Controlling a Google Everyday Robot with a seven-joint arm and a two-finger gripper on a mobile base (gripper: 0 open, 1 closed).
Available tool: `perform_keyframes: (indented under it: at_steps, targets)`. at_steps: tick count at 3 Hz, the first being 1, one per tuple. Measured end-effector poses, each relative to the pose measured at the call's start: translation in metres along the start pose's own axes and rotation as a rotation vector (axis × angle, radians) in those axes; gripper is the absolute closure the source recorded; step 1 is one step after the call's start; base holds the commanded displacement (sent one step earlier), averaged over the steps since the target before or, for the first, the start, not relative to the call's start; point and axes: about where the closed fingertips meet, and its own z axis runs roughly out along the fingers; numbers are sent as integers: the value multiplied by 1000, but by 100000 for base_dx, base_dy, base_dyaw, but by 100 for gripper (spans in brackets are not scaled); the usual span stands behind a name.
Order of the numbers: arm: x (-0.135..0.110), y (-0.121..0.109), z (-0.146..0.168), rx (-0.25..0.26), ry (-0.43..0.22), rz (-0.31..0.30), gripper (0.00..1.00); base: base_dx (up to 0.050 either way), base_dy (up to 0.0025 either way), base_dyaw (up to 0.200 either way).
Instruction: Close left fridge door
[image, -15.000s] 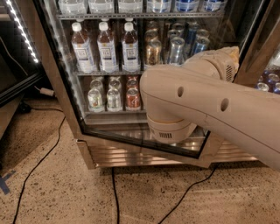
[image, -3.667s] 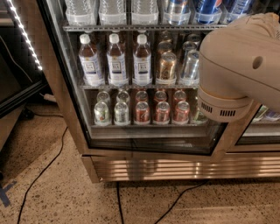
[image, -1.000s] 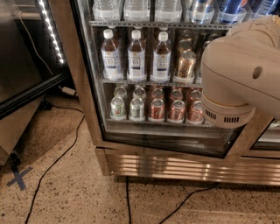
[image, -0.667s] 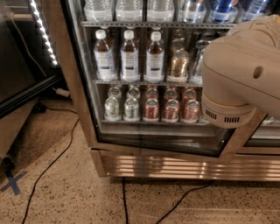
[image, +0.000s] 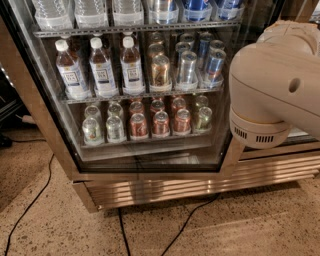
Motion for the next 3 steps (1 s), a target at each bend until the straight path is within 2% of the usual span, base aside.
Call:
perform_keyframes:
  at_steps: [2, 3]
  targets:
    - [-2, 7, -4, 0, 0, 0, 100, 0, 0, 0]
    - [-3, 9, -2, -19, 1, 13, 100, 0, 0, 0]
